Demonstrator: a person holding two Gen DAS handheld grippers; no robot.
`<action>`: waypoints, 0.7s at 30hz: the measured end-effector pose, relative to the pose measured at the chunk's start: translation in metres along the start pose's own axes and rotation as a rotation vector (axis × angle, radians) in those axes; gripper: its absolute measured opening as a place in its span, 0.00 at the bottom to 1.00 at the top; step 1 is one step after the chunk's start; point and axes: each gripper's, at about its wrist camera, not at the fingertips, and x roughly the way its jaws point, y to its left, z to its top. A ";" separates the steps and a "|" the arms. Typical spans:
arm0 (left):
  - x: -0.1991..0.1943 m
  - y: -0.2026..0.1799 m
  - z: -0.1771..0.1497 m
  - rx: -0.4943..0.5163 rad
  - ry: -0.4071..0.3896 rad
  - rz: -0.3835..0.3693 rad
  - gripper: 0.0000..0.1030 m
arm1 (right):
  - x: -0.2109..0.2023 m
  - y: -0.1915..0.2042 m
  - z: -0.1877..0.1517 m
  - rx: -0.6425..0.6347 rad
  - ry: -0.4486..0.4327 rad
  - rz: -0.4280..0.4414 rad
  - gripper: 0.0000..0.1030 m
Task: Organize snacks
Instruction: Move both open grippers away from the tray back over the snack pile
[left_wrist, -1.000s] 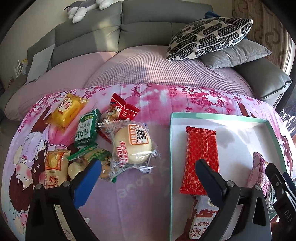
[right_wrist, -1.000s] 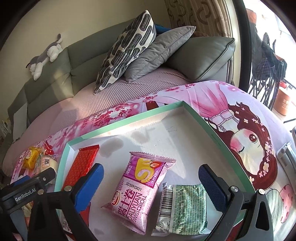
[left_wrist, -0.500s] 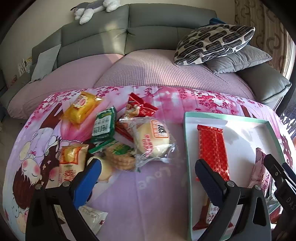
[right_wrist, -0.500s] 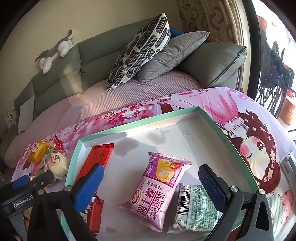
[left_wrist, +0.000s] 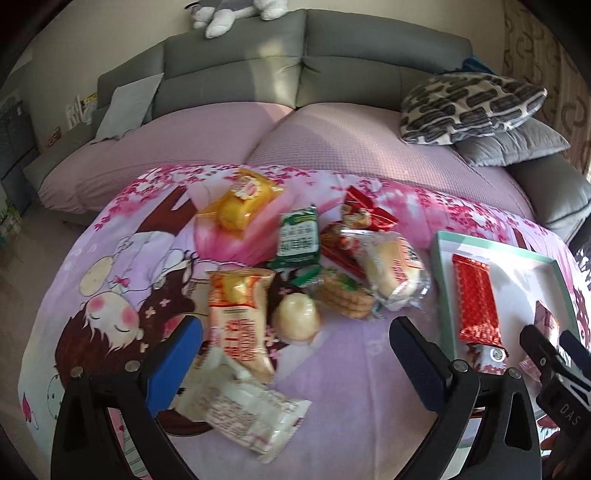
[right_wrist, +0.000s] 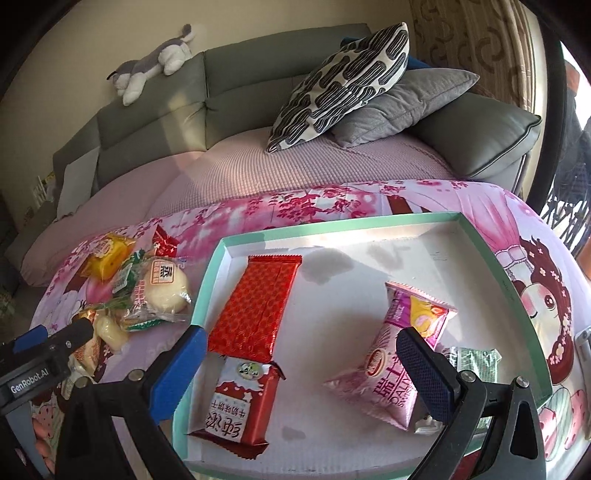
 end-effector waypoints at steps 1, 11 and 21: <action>0.000 0.006 0.000 -0.010 0.002 0.005 0.98 | 0.000 0.004 -0.001 -0.010 0.006 0.001 1.00; 0.003 0.053 -0.005 -0.079 0.041 0.040 0.98 | -0.001 0.049 -0.006 -0.051 0.039 0.071 1.00; 0.005 0.080 -0.009 -0.109 0.063 0.046 0.98 | 0.006 0.094 -0.015 -0.124 0.073 0.122 1.00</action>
